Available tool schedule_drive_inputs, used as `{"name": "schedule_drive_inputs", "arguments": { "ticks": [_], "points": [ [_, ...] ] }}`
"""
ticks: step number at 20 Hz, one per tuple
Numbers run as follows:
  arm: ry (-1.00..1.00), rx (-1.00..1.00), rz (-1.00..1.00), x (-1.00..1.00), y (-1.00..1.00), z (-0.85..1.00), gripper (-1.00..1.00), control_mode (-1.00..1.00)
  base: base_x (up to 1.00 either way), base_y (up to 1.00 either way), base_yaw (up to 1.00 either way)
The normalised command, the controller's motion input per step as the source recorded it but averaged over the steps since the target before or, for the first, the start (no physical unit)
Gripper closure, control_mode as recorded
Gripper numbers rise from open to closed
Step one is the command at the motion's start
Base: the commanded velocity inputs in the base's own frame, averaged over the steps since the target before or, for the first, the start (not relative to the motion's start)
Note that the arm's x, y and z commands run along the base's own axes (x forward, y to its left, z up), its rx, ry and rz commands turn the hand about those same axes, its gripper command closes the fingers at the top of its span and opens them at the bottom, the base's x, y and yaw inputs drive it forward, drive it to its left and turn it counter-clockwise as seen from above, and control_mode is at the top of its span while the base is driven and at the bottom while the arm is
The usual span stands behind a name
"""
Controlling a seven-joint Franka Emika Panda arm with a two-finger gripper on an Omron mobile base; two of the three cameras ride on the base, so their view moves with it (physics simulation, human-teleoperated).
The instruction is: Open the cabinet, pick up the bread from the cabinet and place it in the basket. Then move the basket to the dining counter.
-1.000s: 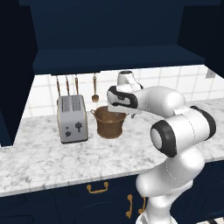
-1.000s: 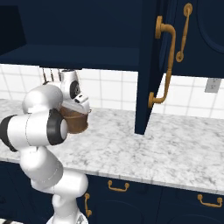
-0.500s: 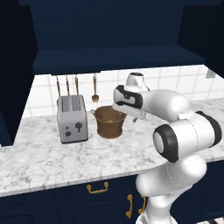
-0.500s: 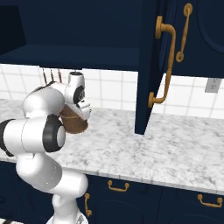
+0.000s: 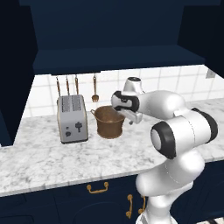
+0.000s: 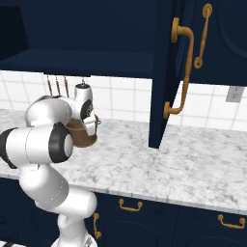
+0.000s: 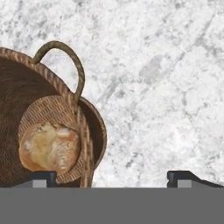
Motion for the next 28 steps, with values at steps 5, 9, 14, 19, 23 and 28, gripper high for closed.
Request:
{"name": "schedule_drive_inputs", "arguments": {
  "ticks": [5,9,14,19,23,28],
  "points": [
    [0.0,0.0,0.0,0.25,0.19,-0.38,-1.0,-1.0,0.0,0.0,0.0],
    [0.05,0.0,0.0,0.42,0.04,-0.23,-1.0,-1.0,0.0,0.0,0.0],
    [0.07,0.0,0.0,0.41,0.06,-0.13,-1.0,-1.0,0.0,0.0,0.0],
    [0.06,0.0,0.0,0.03,0.16,-0.05,1.0,-1.0,0.0,0.0,0.0],
    [0.01,0.0,0.0,0.0,0.25,-0.14,1.0,-1.0,0.0,0.0,0.0],
    [0.0,0.0,0.0,0.0,0.2,-0.14,1.0,-1.0,0.0,0.0,0.0]
  ]
}}
